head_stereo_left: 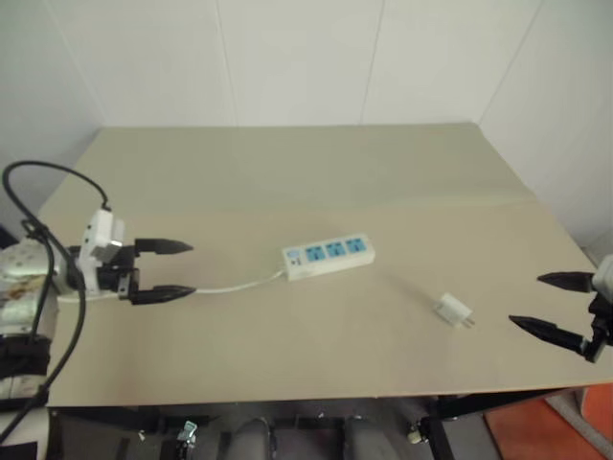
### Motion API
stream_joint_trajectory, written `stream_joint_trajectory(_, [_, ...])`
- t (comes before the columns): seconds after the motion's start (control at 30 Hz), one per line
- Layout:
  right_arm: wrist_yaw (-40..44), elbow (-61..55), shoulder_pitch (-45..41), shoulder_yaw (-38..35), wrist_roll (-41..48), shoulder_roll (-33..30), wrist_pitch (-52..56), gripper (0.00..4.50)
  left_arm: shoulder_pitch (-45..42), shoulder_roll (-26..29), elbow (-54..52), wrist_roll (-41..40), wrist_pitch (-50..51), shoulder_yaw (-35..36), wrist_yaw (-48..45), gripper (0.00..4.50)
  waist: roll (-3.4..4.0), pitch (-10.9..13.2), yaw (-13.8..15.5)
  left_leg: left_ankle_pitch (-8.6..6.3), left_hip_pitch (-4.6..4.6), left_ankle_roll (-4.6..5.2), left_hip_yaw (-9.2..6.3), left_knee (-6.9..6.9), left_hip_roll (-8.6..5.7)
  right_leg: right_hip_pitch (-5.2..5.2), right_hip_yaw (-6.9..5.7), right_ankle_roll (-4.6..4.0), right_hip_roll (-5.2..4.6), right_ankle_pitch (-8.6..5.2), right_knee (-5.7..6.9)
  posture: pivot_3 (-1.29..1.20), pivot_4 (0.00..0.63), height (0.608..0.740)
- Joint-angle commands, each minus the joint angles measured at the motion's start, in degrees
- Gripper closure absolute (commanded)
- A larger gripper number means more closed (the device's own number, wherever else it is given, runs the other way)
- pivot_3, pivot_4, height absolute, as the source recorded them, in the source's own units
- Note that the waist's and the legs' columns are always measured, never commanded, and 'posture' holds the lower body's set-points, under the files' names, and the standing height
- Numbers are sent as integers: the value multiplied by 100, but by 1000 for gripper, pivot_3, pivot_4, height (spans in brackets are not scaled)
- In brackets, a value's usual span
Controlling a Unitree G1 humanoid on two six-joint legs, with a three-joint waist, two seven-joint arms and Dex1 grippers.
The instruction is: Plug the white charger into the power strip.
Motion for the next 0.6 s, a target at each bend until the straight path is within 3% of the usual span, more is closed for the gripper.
stream_joint_trajectory(0.03, [-91, -11, -80, -32, -29, -114, -120, 0, 53, 38, -173, 38, -54, 59, 28, 35, 0, 0, 0, 0, 0, 0, 0, 0, 0, 0, 0, 0, 0, 0, 0, 0, 150, 740])
stream_joint_trajectory(0.6, [-180, -26, -28, 56, -52, -67, -211, 0, -46, -242, 237, 444, -470, -209, 67, 35, 0, 0, 17, 0, 1, 0, 1, -4, -1, 1, 0, 0, -1, 0, -7, 0, 150, 740])
